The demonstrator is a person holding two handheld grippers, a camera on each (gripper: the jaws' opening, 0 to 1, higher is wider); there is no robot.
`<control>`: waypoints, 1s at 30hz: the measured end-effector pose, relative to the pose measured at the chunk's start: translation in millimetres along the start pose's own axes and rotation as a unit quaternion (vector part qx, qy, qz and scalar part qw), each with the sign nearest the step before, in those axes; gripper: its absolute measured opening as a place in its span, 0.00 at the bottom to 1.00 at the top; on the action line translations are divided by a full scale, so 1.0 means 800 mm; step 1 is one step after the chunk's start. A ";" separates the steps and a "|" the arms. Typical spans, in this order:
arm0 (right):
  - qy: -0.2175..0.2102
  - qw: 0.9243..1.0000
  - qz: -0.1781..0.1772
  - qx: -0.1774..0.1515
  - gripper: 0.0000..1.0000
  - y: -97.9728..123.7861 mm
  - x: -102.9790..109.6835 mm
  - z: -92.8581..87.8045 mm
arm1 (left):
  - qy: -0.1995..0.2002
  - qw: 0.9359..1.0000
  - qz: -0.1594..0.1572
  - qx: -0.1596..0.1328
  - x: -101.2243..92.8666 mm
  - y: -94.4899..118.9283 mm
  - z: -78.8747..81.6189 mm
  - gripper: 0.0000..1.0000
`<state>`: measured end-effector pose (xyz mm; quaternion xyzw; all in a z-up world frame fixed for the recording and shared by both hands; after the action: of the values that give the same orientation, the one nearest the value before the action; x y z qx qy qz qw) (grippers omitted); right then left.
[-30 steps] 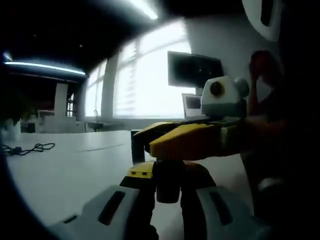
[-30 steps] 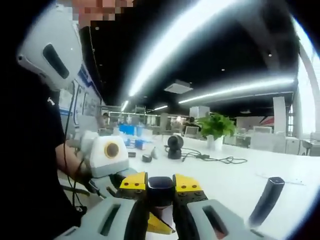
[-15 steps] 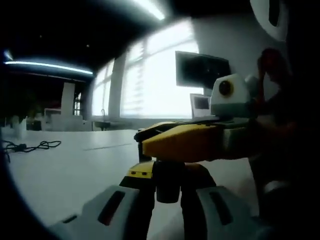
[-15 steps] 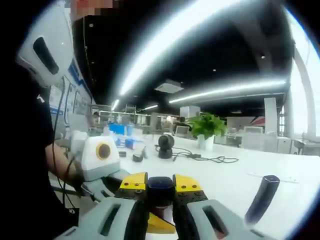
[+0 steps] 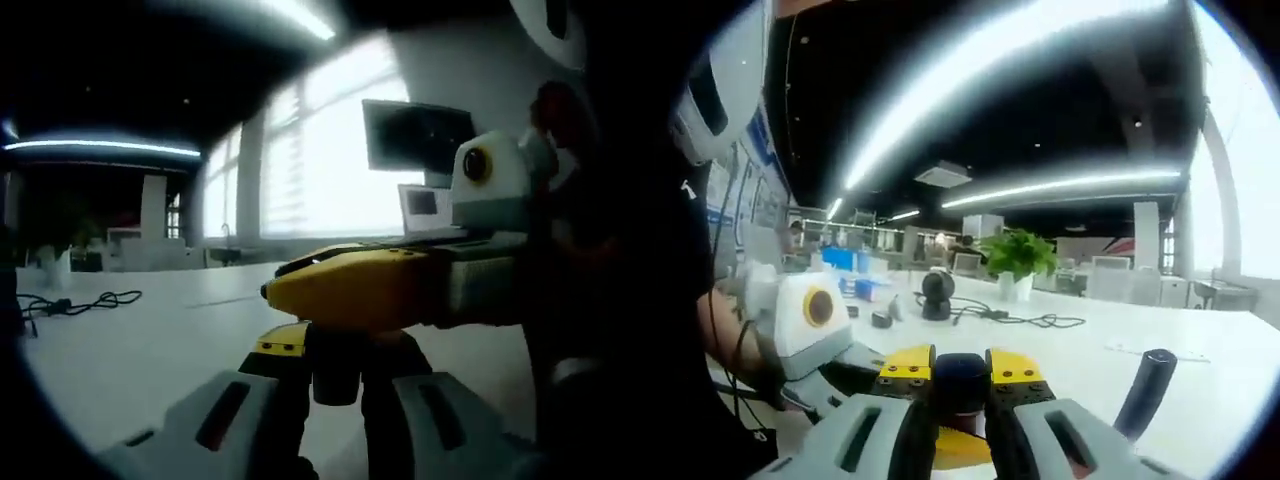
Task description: Pick up cosmetic bottle twist off cap place on table pick up cap screw tight cap place on table
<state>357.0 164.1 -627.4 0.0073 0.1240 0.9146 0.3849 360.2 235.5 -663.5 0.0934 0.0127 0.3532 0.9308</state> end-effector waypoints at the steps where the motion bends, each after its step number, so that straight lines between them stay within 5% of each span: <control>1: 0.000 1.000 -0.007 0.002 0.11 -0.001 0.000 0.000 | 0.001 1.000 0.002 0.001 0.000 0.000 0.000 0.08; 15: -0.014 0.995 -0.098 0.009 0.11 -0.004 0.006 -0.004 | 0.020 0.999 0.028 0.004 0.002 -0.004 -0.004 0.08; 27: -0.022 0.995 -0.096 0.015 0.12 -0.006 0.003 -0.010 | 0.026 0.999 0.023 0.011 0.003 -0.006 -0.011 0.08; 30: -0.039 0.996 -0.078 0.001 0.26 -0.004 0.003 -0.008 | 0.030 0.999 0.014 0.012 0.004 -0.008 -0.013 0.08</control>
<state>357.3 166.5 -634.9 0.0341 0.1098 0.8808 0.4594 366.0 234.4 -674.5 0.0939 0.0430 0.3688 0.9237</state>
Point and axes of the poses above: the point that each gripper's makers call its tool centre point, and the gripper's own axes: y roughly backward along the fingers, x roughly to its left, z roughly out of its top, the point moved 7 cm from there along y, roughly backward along the fingers, and after that the axes turned 15 degrees about x, right-handed, at the moved point
